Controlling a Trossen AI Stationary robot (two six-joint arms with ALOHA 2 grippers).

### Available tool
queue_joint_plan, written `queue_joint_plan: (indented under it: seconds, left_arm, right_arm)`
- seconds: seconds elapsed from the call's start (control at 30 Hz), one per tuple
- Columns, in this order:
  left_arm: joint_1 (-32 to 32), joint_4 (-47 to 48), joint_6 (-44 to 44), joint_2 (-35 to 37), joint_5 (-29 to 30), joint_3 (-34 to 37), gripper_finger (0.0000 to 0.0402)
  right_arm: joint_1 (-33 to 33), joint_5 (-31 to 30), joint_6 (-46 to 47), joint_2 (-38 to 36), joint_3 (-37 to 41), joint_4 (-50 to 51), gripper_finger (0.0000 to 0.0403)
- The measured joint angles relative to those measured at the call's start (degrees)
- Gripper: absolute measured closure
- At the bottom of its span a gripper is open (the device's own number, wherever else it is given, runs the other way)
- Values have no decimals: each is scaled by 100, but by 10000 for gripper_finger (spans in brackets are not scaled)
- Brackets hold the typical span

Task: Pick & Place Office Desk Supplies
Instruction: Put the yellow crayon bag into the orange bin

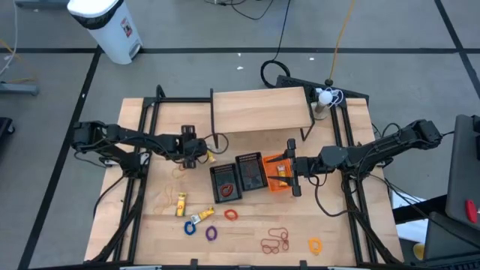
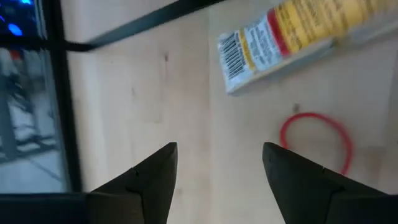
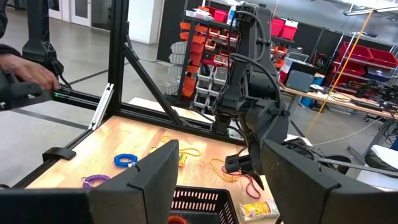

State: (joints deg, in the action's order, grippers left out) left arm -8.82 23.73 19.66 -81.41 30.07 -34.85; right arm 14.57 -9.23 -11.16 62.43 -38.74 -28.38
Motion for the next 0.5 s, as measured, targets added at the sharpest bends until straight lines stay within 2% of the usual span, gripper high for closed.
queue_joint_plan:
  seconds: [0.23,0.5]
  left_arm:
    - [0,-382,903,-2,23,0,164]
    - [11,-859,1165,-2,-1082,-2,165]
  right_arm:
    - [0,0,-44,0,0,37,184]
    - [-1,-16,-44,0,0,44,184]
